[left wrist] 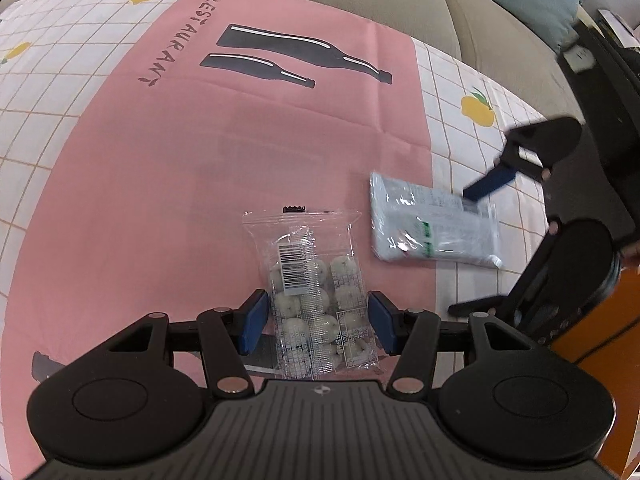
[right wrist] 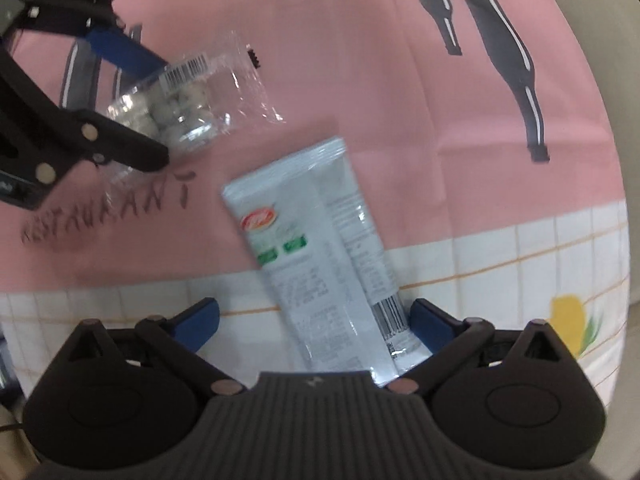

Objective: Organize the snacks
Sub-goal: 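Grasp the white-green sachet with the right gripper while the left holds the ball packet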

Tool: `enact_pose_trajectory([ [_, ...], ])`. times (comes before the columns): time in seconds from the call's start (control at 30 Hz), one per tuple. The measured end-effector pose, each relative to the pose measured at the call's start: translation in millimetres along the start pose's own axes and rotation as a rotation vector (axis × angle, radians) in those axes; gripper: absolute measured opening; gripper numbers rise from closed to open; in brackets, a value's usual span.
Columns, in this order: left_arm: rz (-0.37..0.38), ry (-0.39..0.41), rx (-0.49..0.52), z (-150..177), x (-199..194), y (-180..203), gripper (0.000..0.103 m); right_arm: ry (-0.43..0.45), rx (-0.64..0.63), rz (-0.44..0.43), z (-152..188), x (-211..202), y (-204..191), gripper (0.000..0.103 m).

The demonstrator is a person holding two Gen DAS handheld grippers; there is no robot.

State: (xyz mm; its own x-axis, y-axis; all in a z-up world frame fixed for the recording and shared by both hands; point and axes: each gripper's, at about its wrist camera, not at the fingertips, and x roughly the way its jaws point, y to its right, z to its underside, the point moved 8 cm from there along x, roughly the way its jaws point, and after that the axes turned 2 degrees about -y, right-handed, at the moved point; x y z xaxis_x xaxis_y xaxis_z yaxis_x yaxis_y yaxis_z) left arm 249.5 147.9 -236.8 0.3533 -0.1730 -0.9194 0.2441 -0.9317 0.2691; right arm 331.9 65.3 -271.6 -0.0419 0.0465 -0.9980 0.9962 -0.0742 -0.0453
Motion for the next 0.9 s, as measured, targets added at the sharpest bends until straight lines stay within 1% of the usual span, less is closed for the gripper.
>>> enact_pose_trajectory([
  [0.03, 0.003, 0.0, -0.002, 0.3, -0.4, -0.5, 0.063, 0.012, 0.03, -0.001, 1.3, -1.4, -2.7, 0.095],
  [0.07, 0.004, 0.0, -0.003, 1.2, -1.0, -0.6, 0.063, 0.021, 0.056, 0.0, 2.6, -2.7, -4.1, 0.091],
  [0.1, 0.005, 0.001, -0.004, 1.9, -1.5, -0.6, 0.063, 0.029, 0.1, 0.001, 4.4, -3.9, -9.0, 0.087],
  [0.2, 0.004, -0.001, -0.006, 2.6, -2.1, -1.1, 0.063, 0.046, 0.261, -0.002, 7.0, -7.2, -16.3, 0.081],
  [0.3, 0.004, 0.0, -0.006, 3.1, -2.4, -0.5, 0.063, 0.062, 0.338, -0.016, 8.5, -10.8, -38.1, 0.077],
  [0.37, 0.005, 0.002, -0.009, 2.3, -2.4, -0.5, 0.063, 0.066, 0.378, 0.007, 6.7, -8.1, -60.8, 0.077],
  [0.43, 0.003, 0.008, -0.005, 2.6, -2.5, -1.0, 0.063, 0.085, 0.414, 0.068, 7.1, -7.4, -65.4, 0.086],
  [0.47, 0.005, 0.012, -0.006, 2.7, -3.1, -1.9, 0.063, 0.107, 0.452, 0.097, 7.8, -8.7, -65.1, 0.088],
  [0.53, 0.02, 0.025, -0.028, 2.4, -4.4, -6.5, 0.063, 0.151, 0.56, 0.105, 12.4, -11.8, -64.1, 0.088],
  [0.6, 0.031, 0.035, -0.05, 0.6, -5.9, -13.0, 0.063, 0.195, 0.701, 0.099, 14.7, -13.0, -57.1, 0.089],
  [0.7, -0.011, 0.047, -0.046, -5.0, -6.8, -22.4, 0.063, 0.269, 0.876, 0.092, 18.6, -13.4, -45.2, 0.089],
  [0.8, -0.044, 0.051, -0.035, -10.6, -8.5, -30.2, 0.063, 0.324, 0.992, 0.11, 18.0, -14.3, -36.0, 0.089],
  [0.9, -0.057, 0.052, -0.019, -12.8, -9.1, -31.5, 0.063, 0.331, 1.072, 0.154, 16.9, -14.1, -21.2, 0.089],
])
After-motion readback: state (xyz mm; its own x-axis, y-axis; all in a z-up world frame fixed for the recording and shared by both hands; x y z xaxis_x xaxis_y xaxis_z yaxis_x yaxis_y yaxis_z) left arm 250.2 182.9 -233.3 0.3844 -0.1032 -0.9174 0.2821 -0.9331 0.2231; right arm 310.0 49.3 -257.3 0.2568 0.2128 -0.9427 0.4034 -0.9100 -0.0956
